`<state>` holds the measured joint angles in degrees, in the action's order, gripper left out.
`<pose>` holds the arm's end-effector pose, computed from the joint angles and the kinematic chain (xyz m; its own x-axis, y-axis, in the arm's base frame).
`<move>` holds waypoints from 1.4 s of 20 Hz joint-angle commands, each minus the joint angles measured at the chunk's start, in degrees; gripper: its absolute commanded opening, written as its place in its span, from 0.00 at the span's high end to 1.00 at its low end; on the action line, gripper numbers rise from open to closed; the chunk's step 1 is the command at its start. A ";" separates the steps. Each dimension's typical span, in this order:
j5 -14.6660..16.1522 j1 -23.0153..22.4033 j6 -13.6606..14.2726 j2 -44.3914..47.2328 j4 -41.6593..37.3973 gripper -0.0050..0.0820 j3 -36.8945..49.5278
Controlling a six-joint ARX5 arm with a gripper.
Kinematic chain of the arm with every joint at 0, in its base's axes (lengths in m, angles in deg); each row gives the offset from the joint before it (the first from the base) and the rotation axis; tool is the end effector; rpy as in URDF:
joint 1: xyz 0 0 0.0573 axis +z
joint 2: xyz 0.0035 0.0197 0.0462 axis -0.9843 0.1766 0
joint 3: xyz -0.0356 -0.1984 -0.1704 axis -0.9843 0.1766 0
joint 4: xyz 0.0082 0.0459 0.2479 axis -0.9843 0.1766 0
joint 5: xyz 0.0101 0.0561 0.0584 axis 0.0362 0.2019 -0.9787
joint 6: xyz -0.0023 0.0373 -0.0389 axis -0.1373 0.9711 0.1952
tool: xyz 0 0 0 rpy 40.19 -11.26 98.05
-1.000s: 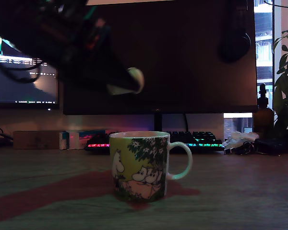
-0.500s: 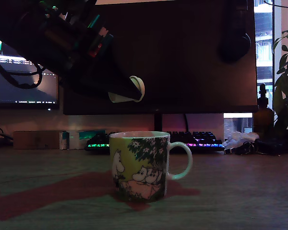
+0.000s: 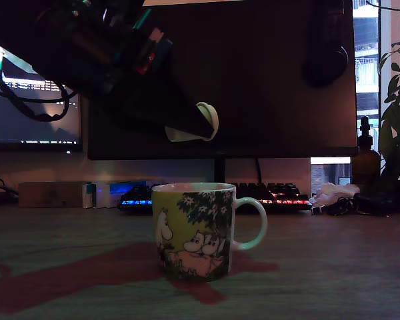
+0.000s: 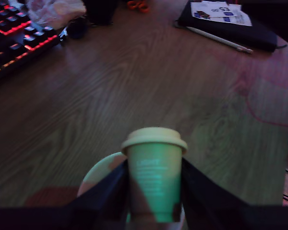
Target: Pick up the coffee capsules on the table and drop them inside the coffee cup
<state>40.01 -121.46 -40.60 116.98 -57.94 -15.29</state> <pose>0.1969 -0.1896 0.2145 0.3372 -0.8041 -0.4897 0.8756 0.4589 -0.1506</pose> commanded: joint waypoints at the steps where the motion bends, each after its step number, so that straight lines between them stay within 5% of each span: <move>1: -0.17 -0.02 0.46 1.64 -0.59 0.78 0.04; 22: -0.17 0.00 0.85 5.01 -0.66 0.76 0.04; 23: -0.15 0.00 1.42 5.01 -0.70 0.67 0.04; 25: -0.66 0.00 1.68 4.98 -0.83 0.28 0.04; 26: -0.83 0.00 1.70 4.98 -0.83 0.18 0.04; 28: -0.85 0.00 1.70 4.98 -0.79 0.17 0.04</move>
<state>39.13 -121.37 -39.31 122.05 -58.18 -15.29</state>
